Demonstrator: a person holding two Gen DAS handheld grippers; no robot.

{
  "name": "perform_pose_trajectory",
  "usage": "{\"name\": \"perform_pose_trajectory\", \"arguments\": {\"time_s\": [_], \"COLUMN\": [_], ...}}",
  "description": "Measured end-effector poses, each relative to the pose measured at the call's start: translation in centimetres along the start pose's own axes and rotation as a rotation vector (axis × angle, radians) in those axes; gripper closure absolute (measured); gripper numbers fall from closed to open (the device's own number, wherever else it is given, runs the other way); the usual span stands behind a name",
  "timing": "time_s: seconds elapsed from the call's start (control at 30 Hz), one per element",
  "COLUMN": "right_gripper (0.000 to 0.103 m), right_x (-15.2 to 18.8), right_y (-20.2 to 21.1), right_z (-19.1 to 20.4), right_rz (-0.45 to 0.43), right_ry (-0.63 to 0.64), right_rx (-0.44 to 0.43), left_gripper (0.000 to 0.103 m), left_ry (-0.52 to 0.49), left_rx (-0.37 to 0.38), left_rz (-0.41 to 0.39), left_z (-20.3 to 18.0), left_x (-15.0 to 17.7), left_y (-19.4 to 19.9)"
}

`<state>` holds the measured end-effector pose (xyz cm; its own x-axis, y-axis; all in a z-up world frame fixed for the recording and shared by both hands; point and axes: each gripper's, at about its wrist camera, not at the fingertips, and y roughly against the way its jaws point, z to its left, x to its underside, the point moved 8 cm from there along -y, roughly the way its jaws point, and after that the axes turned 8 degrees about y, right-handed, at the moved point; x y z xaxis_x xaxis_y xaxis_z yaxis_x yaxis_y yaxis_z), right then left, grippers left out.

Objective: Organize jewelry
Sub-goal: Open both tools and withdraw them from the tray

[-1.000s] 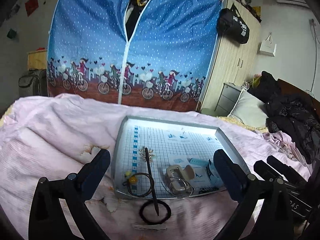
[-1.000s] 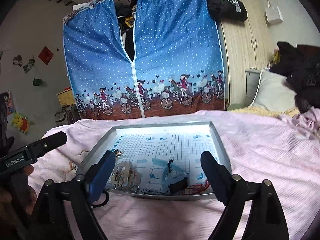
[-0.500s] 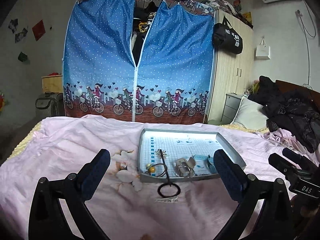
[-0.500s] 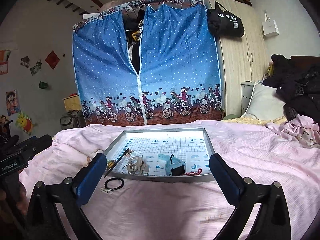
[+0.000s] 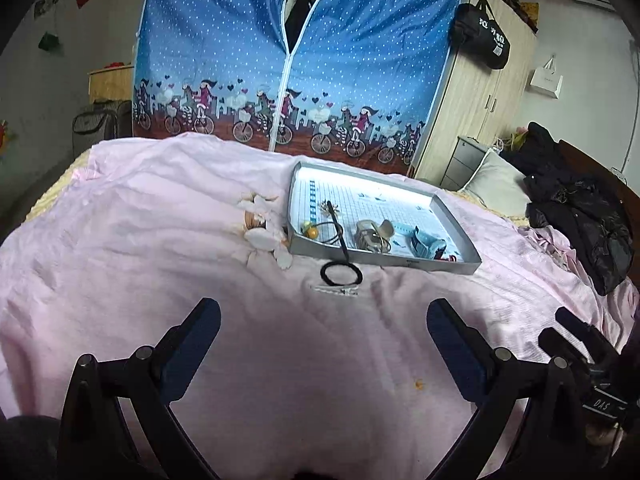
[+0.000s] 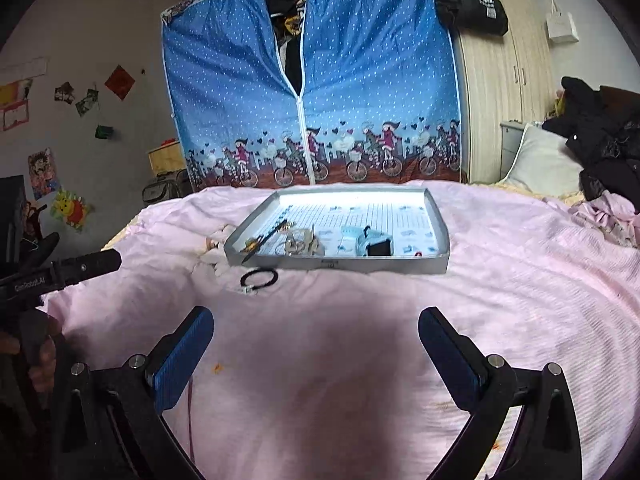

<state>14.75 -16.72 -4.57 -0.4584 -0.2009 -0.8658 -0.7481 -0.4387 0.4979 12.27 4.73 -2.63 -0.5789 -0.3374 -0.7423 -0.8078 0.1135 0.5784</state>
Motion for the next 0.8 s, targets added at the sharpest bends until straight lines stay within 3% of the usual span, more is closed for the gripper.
{"name": "perform_pose_trajectory", "arguments": {"time_s": [0.33,0.57,0.8], "right_gripper": [0.0,0.0,0.0], "right_x": [2.7,4.0,4.3], "right_y": [-2.3,-3.4,-3.6], "right_z": [0.4,-0.4,-1.7], "right_rz": [0.105,0.174,0.188], "right_ry": [-0.022,-0.035,-0.07], "right_rx": [-0.01,0.03,0.054], "left_gripper": [0.002,0.002,0.002], "left_ry": [-0.074,-0.099,-0.167], "left_rx": [-0.079,-0.045,-0.049], "left_rz": [0.084,0.229,0.276], "left_z": [-0.2,-0.7,-1.4], "left_x": [2.0,3.9,3.8], "left_y": [-2.7,-6.2,-8.8]}}
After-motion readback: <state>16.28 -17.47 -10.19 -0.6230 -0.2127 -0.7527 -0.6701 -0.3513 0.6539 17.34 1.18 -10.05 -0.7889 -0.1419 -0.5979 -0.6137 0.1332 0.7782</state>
